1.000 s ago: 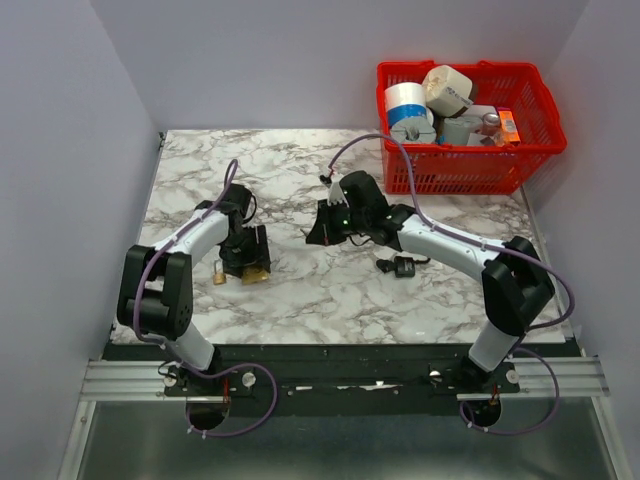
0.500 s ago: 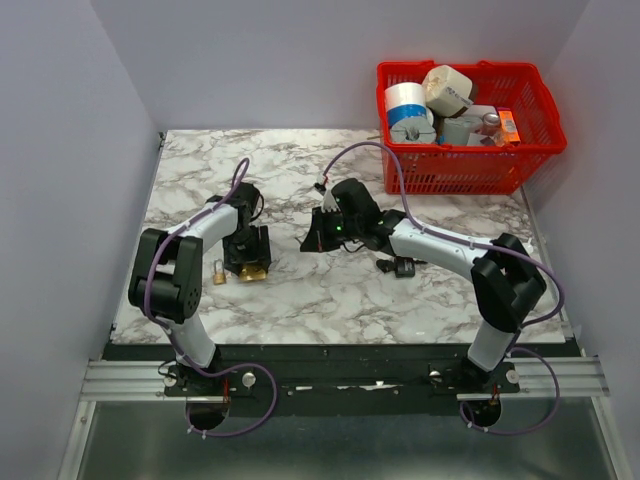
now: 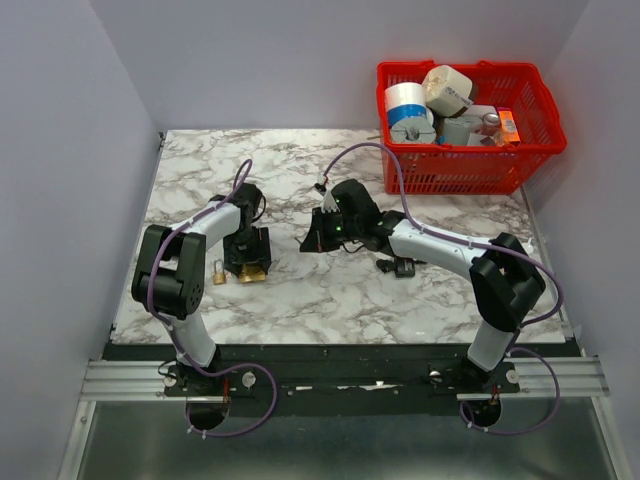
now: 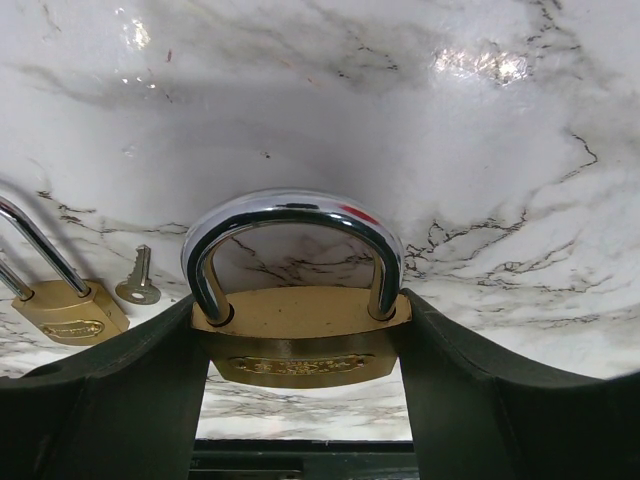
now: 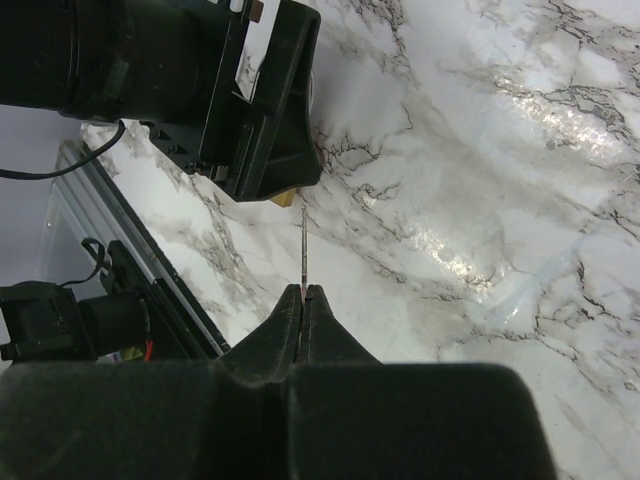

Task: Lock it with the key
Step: Place the lock at the center of the board.

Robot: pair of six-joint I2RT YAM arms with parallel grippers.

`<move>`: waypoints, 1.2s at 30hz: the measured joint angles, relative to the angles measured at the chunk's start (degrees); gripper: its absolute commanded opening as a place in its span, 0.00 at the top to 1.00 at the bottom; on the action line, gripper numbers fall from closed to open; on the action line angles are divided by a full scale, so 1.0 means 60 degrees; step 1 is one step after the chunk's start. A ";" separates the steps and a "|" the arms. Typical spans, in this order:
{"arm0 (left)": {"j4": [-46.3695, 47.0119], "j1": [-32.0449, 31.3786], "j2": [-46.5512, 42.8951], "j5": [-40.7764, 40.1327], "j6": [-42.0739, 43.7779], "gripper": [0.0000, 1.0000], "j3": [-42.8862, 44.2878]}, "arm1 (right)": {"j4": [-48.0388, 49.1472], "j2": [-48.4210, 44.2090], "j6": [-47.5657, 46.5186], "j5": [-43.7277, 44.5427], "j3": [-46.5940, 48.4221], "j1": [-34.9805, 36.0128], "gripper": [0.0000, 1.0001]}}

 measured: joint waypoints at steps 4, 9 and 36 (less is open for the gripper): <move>-0.0004 -0.0018 0.0011 -0.0025 0.0007 0.52 0.0004 | 0.0000 0.0000 -0.0004 0.0007 0.0000 0.0000 0.99; 0.0000 -0.0029 0.0011 -0.0051 0.0004 0.38 0.0000 | -0.0004 0.0000 -0.0007 0.0015 -0.0036 0.0000 0.99; 0.0106 -0.0044 -0.0310 -0.0280 0.0007 0.09 -0.0452 | 0.0000 0.0000 -0.0011 0.0135 -0.0080 0.0000 0.99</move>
